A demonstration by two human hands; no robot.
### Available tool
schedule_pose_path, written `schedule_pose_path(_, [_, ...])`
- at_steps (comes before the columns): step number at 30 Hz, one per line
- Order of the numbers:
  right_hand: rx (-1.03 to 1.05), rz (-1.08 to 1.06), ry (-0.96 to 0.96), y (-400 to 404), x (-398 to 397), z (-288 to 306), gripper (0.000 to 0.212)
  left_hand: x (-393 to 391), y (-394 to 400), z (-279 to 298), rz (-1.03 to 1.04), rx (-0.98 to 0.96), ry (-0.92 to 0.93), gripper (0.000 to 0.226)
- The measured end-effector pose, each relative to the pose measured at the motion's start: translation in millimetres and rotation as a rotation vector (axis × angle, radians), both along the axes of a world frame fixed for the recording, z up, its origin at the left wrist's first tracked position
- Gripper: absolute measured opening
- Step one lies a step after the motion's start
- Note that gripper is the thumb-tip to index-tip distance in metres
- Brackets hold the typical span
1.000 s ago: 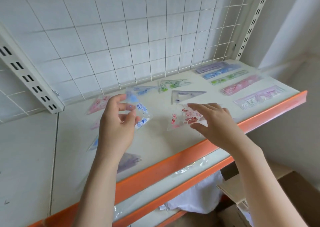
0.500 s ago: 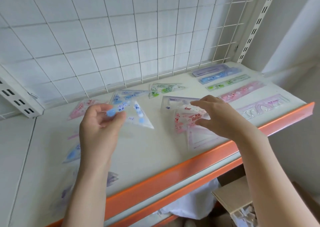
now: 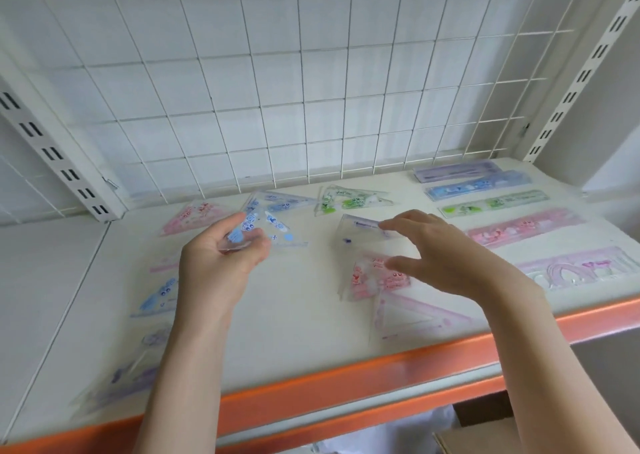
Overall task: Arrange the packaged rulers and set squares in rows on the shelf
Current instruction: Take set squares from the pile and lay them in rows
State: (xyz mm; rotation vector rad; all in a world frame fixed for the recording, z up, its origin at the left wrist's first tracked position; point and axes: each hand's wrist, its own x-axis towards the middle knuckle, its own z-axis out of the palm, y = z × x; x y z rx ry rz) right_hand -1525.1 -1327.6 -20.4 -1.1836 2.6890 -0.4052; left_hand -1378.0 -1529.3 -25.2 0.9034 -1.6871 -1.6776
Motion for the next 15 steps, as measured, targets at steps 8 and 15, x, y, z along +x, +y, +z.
schedule_pose_path(8, [-0.072, 0.014, -0.01, -17.4, -3.4, -2.7, 0.049, -6.2, -6.4, -1.0, -0.06, -0.124, -0.104, 0.049])
schedule_pose_path(15, [-0.111, 0.056, 0.002, -39.6, 3.4, -4.6, 0.044, 6.4, -29.2, -1.0, -0.024, -0.248, -0.146, 0.046])
